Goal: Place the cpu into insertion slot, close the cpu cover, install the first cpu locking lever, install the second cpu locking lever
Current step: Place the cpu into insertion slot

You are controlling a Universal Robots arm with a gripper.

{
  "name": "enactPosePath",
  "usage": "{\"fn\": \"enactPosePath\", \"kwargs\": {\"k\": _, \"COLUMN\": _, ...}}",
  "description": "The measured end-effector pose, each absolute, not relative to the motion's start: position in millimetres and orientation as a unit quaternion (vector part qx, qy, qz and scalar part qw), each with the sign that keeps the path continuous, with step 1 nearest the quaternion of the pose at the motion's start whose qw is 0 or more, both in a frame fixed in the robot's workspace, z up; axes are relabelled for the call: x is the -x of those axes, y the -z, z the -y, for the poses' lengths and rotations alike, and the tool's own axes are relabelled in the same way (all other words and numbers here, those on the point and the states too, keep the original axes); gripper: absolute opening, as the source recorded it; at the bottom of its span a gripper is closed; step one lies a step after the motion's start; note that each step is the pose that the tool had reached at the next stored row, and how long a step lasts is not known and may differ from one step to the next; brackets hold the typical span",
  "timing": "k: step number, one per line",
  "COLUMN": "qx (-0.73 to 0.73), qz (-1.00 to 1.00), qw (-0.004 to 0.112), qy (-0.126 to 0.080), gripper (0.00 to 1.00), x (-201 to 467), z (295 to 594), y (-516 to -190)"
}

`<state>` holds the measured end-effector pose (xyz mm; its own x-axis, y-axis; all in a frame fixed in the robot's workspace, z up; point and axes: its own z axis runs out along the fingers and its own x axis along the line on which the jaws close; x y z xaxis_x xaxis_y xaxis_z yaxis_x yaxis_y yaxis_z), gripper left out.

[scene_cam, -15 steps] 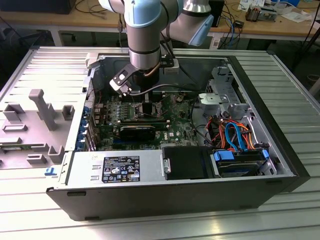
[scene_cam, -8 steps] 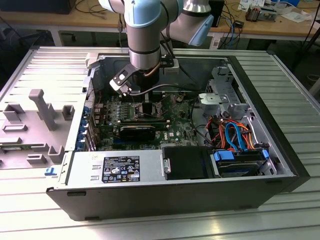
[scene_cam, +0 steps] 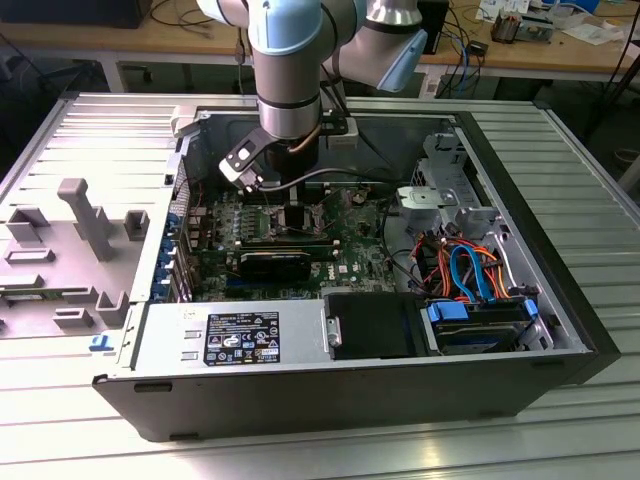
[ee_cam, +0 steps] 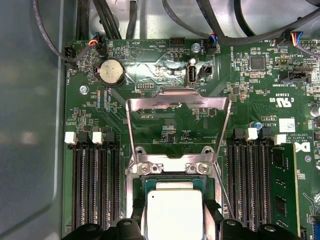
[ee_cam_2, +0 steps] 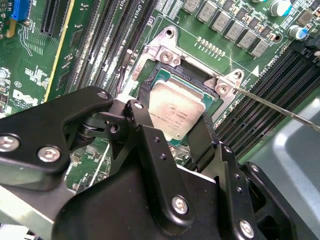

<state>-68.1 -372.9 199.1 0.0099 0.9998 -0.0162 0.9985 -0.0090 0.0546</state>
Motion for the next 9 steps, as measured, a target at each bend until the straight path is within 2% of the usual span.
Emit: {"fn": "enactPosePath", "kwargs": {"k": 9, "qx": -0.710, "qz": -0.703, "qw": 0.025, "qy": -0.013, "gripper": 0.54, "x": 68.1, "z": 372.8, "y": -196.7}}
